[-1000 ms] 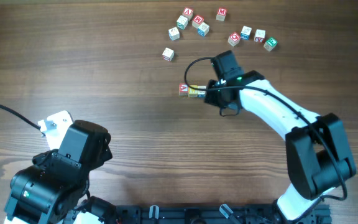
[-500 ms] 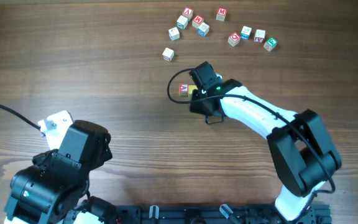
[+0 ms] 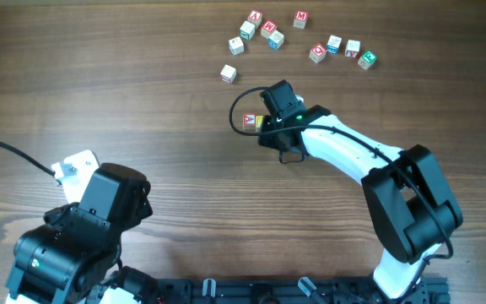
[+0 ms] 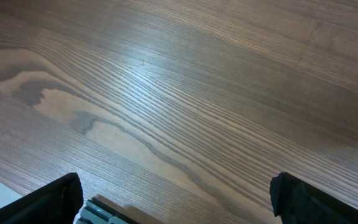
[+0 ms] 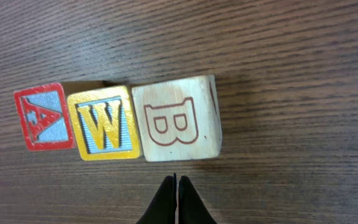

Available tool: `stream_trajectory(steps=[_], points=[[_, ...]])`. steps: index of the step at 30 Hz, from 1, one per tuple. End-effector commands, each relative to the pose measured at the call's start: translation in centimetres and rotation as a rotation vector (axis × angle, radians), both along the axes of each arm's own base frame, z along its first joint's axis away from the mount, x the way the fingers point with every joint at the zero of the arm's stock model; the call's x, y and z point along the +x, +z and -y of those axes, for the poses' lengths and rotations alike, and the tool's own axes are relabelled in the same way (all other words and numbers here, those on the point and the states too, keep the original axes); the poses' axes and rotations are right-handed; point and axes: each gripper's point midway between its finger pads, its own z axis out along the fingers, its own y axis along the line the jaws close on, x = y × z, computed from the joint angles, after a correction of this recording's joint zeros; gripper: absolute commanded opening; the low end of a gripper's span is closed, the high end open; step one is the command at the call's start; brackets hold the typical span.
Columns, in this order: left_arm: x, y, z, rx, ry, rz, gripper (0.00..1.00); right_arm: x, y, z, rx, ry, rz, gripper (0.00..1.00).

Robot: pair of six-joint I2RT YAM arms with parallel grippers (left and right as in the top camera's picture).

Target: Form a horizontal line

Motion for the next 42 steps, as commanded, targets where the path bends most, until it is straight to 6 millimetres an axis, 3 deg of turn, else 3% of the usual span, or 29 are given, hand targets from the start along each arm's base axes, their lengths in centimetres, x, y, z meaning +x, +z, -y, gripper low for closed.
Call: stream_trajectory(steps=[1, 42], points=[[0.0, 0.0, -0.1, -0.008, 0.016, 0.007, 1.00, 0.1, -1.2, 0.7, -0.033, -0.023, -0.011, 0.04], [0.0, 0.0, -0.1, -0.008, 0.016, 0.007, 1.00, 1.2, -1.0, 0.8, -0.041, -0.037, 0.038, 0.04]])
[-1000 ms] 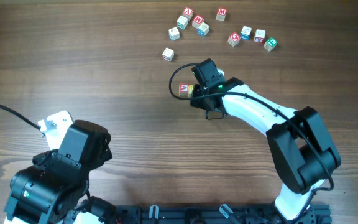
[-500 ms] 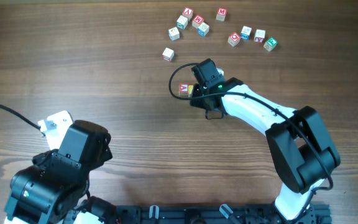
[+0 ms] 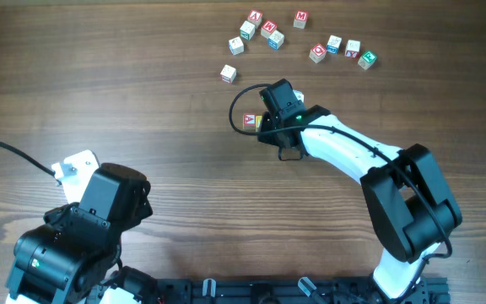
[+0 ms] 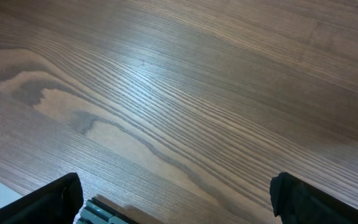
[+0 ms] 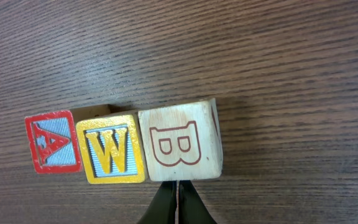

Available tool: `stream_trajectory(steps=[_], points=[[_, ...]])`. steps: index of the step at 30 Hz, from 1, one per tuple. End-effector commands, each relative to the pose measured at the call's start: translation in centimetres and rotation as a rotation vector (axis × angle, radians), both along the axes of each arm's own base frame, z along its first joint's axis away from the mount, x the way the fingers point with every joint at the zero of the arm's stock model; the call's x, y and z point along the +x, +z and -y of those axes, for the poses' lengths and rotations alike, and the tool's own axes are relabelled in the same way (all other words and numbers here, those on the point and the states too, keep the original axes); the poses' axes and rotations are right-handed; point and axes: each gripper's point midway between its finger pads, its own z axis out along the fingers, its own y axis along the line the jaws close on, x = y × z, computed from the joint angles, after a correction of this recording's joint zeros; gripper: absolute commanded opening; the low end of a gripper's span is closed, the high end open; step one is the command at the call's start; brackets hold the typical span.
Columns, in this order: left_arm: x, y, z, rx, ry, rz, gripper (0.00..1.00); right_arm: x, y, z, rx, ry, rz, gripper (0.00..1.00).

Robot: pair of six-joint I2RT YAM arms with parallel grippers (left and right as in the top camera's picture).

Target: Form a horizontal line

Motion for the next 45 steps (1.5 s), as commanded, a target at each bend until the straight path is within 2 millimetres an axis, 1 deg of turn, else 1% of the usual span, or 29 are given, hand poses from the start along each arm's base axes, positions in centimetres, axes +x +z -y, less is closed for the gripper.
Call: stream_trajectory(steps=[1, 6, 10, 12, 13, 15, 16, 17, 20, 21, 23, 28, 31, 34, 37, 40, 45], points=[[0.0, 0.0, -0.1, -0.008, 0.016, 0.007, 1.00, 0.0, -1.2, 0.6, -0.027, -0.022, -0.015, 0.04], [0.0, 0.0, -0.1, -0.008, 0.016, 0.007, 1.00, -0.1, -1.2, 0.7, -0.029, -0.021, -0.021, 0.04], [0.0, 0.0, -0.1, -0.008, 0.016, 0.007, 1.00, -1.0, -1.3, 0.4, -0.008, -0.006, -0.065, 0.04], [0.0, 0.0, -0.1, -0.008, 0.016, 0.008, 1.00, -1.5, -0.7, 0.5, -0.005, -0.027, -0.085, 0.04], [0.0, 0.0, -0.1, -0.008, 0.016, 0.007, 1.00, -1.6, -0.1, 0.2, 0.010, -0.015, -0.081, 0.04], [0.0, 0.0, -0.1, -0.008, 0.016, 0.007, 1.00, -1.5, 1.9, -0.5, 0.050, 0.003, -0.044, 0.04], [0.0, 0.0, -0.1, -0.008, 0.016, 0.007, 1.00, -1.2, 3.4, -0.8, 0.068, 0.009, -0.013, 0.04], [0.0, 0.0, -0.1, -0.008, 0.016, 0.007, 1.00, -0.9, 5.4, -1.4, 0.094, 0.030, 0.042, 0.04], [0.0, 0.0, -0.1, -0.008, 0.016, 0.007, 1.00, 0.4, 9.3, -2.9, 0.145, 0.101, 0.186, 0.05], [0.0, 0.0, -0.1, -0.008, 0.016, 0.007, 1.00, 1.1, 10.0, -3.4, 0.163, 0.111, 0.228, 0.05], [0.0, 0.0, -0.1, -0.008, 0.016, 0.007, 1.00, 2.3, 10.4, -3.8, 0.174, 0.128, 0.280, 0.05], [0.0, 0.0, -0.1, -0.008, 0.017, 0.007, 1.00, 5.2, 9.2, -4.7, 0.140, 0.195, 0.340, 0.05], [0.0, 0.0, -0.1, -0.008, 0.016, 0.007, 1.00, 7.5, 7.2, -6.0, 0.108, 0.225, 0.313, 0.05], [0.0, 0.0, -0.1, -0.008, 0.016, 0.007, 1.00, 8.9, 5.4, -6.7, 0.078, 0.227, 0.253, 0.05], [0.0, 0.0, -0.1, -0.008, 0.016, 0.007, 1.00, 9.0, 4.2, -6.8, 0.070, 0.217, 0.194, 0.05], [0.0, 0.0, -0.1, -0.008, 0.016, 0.007, 1.00, 8.3, 3.7, -6.9, 0.089, 0.228, 0.148, 0.05], [0.0, 0.0, -0.1, -0.008, 0.016, 0.007, 1.00, 7.3, 2.9, -6.2, 0.075, 0.196, 0.089, 0.05]])
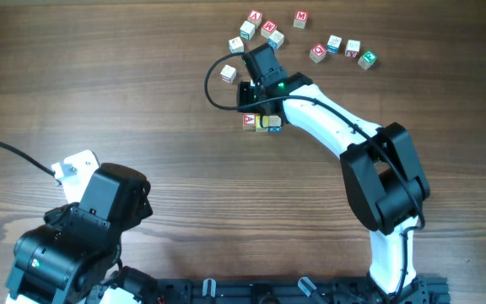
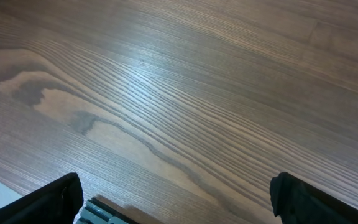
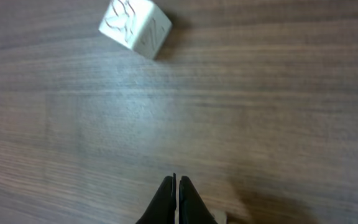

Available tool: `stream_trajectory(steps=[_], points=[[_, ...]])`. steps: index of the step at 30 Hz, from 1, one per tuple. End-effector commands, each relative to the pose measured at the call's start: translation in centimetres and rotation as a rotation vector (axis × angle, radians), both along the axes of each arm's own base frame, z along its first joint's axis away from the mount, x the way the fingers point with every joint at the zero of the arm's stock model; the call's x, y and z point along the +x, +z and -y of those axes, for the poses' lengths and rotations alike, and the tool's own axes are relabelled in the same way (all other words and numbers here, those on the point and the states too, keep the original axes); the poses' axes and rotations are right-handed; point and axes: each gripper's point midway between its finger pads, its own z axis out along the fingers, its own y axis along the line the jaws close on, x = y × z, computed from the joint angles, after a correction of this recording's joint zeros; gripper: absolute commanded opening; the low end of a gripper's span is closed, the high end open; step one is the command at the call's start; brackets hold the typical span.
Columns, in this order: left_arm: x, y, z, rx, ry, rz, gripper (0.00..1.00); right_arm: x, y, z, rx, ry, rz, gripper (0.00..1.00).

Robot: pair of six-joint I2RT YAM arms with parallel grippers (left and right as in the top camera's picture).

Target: Form a horizontal line

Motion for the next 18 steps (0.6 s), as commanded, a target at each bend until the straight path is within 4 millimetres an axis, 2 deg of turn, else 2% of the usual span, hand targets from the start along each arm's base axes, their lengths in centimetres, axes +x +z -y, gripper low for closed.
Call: stream_trajectory(steps=[1, 13, 18], points=[[0.0, 0.0, -0.1, -0.008, 0.016, 0.007, 1.00, 0.3, -0.1, -0.2, 0.022, -0.030, -0.024, 0.05], [0.0, 0.0, -0.1, -0.008, 0.016, 0.007, 1.00, -1.1, -1.2, -0.1, 0.016, -0.021, -0.096, 0.05], [0.0, 0.0, -0.1, -0.008, 0.016, 0.007, 1.00, -0.4, -1.1, 0.5, -0.009, -0.049, -0.066, 0.05]])
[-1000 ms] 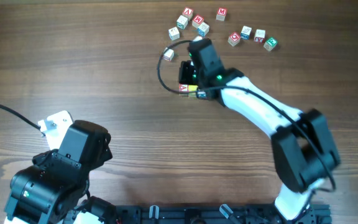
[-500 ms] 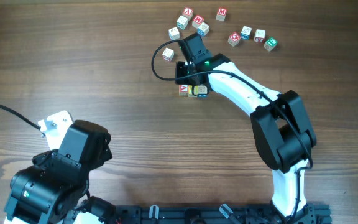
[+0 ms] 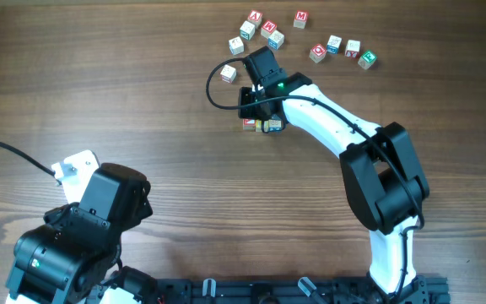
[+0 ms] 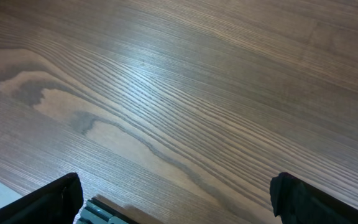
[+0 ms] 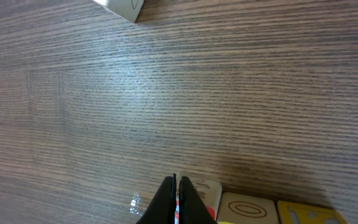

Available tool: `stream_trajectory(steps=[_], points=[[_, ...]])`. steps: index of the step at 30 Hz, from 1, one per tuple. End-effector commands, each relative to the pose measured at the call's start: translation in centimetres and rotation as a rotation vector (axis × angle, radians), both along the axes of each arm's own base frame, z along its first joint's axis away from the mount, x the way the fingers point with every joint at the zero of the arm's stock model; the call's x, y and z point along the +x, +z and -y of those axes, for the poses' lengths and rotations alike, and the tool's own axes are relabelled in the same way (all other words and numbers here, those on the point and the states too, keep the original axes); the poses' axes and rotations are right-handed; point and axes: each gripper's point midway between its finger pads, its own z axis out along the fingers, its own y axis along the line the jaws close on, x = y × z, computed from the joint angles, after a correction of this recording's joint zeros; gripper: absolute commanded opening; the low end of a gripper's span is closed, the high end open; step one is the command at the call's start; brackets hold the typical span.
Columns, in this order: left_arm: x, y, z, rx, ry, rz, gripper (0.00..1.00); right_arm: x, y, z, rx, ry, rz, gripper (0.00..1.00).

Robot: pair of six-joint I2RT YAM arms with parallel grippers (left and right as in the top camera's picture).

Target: Form a horizontal line

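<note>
Three letter blocks (image 3: 262, 126) stand side by side in a short row at the table's middle. My right gripper (image 3: 251, 115) is shut and empty, its tips at the far side of the row's left block. In the right wrist view the shut fingertips (image 5: 176, 188) stand over the left block (image 5: 205, 191), with the other two blocks (image 5: 247, 208) to its right. A lone white block (image 3: 229, 73) lies beyond the row. My left gripper (image 4: 176, 199) is open over bare wood near the front left.
Several loose letter blocks (image 3: 268, 29) lie scattered at the far edge, with several more (image 3: 353, 49) to their right. The right arm's black cable (image 3: 213, 89) loops beside the lone white block. The left arm's base (image 3: 83, 228) fills the front left corner.
My right gripper, still shut, has come nearer to the row from its far side. The row's far faces now show at the bottom of the wrist view. The left arm has not moved.
My shut right gripper was on the near side of the A, W, B row, just short of the B block. Then its tips were at that block. Later it was beyond the row, near the lone white block, and now it is at the row's far side.
</note>
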Motion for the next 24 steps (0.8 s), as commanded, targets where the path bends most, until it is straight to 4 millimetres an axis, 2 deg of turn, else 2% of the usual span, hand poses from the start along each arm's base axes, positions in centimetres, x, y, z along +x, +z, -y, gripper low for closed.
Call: stream_trajectory(steps=[1, 4, 7, 11, 17, 24], points=[[0.0, 0.0, -0.1, -0.008, 0.016, 0.007, 1.00, 1.3, -0.2, 0.1, -0.009, -0.032, 0.028, 0.05], [0.0, 0.0, -0.1, -0.008, 0.016, 0.007, 1.00, 2.7, -0.2, -0.6, 0.018, -0.031, 0.085, 0.05], [0.0, 0.0, -0.1, -0.008, 0.016, 0.007, 1.00, 4.0, -1.3, -0.4, 0.054, -0.040, 0.092, 0.05], [0.0, 0.0, -0.1, -0.008, 0.016, 0.007, 1.00, 4.0, -2.0, 0.2, 0.084, -0.045, 0.049, 0.05], [0.0, 0.0, -0.1, -0.008, 0.016, 0.007, 1.00, 3.3, -2.1, -0.2, 0.100, -0.025, 0.020, 0.05], [0.0, 0.0, -0.1, -0.008, 0.016, 0.008, 1.00, 4.0, -0.2, -0.4, 0.078, -0.025, 0.027, 0.05]])
